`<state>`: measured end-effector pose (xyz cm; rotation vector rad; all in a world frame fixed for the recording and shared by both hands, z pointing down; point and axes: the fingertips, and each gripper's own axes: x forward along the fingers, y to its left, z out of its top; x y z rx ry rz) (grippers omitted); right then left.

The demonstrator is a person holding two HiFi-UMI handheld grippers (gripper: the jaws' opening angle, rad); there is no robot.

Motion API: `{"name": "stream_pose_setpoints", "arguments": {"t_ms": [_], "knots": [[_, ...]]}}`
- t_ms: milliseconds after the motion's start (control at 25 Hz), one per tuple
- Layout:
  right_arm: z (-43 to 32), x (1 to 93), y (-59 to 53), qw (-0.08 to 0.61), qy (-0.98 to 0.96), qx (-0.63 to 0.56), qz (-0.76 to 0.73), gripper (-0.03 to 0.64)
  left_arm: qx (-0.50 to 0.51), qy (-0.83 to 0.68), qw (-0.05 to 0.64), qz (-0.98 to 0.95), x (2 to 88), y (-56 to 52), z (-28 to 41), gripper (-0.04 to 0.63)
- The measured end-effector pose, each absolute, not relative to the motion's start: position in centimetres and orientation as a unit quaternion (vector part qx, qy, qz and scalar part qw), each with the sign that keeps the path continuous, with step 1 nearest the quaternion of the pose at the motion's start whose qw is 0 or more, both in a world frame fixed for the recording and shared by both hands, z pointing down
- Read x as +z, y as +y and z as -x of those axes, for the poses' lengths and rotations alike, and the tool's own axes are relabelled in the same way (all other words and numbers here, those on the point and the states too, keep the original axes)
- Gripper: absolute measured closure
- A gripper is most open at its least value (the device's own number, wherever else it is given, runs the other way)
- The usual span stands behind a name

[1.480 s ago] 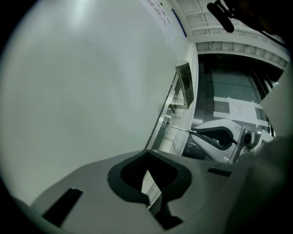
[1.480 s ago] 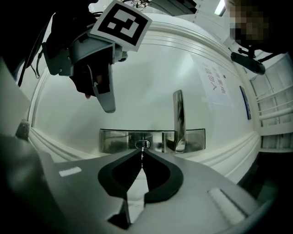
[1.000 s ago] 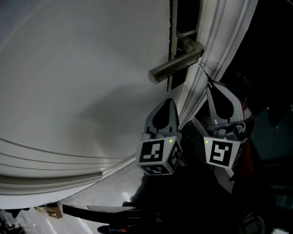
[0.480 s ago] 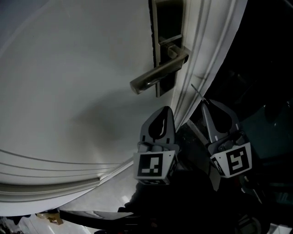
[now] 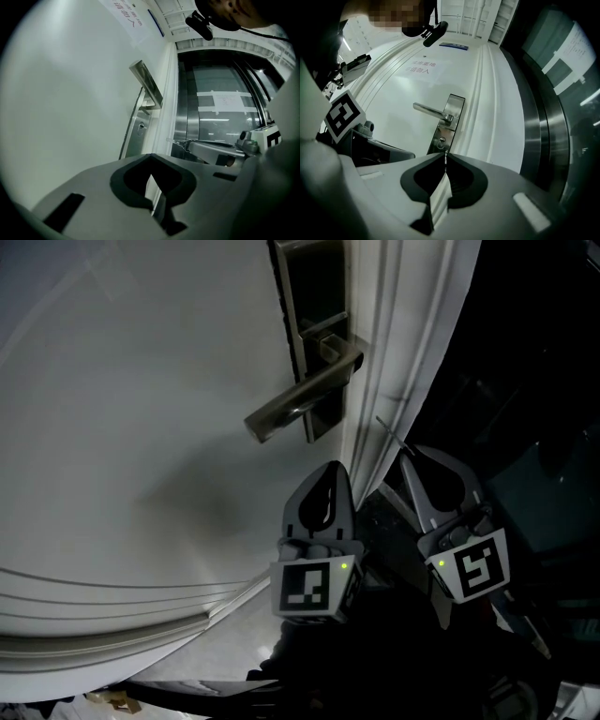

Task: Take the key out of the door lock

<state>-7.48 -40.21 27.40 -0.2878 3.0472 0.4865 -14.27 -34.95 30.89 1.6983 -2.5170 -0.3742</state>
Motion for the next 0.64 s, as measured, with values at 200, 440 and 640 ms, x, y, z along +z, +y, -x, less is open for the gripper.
{"name": "stream_pose_setpoints", "arguments": {"t_ms": [200, 440, 640], "knots": [[7.5, 27.28, -40.08, 0.022, 0.983, 0.158, 0.093, 0.604, -0.123, -0.821, 0.035, -0.557, 30.66, -34.85, 14.17, 0.595], [7.62, 27.57, -39.98, 0.016, 0.983, 0.161, 0.088, 0.604, -0.122, -0.82, 0.038, -0.558, 30.79, -34.93, 14.22, 0.595], [7.67, 27.62, -40.18, 0.013, 0.983, 0.162, 0.089, 0.604, -0.117, -0.82, 0.038, -0.559, 30.87, -35.24, 14.27, 0.595]]}}
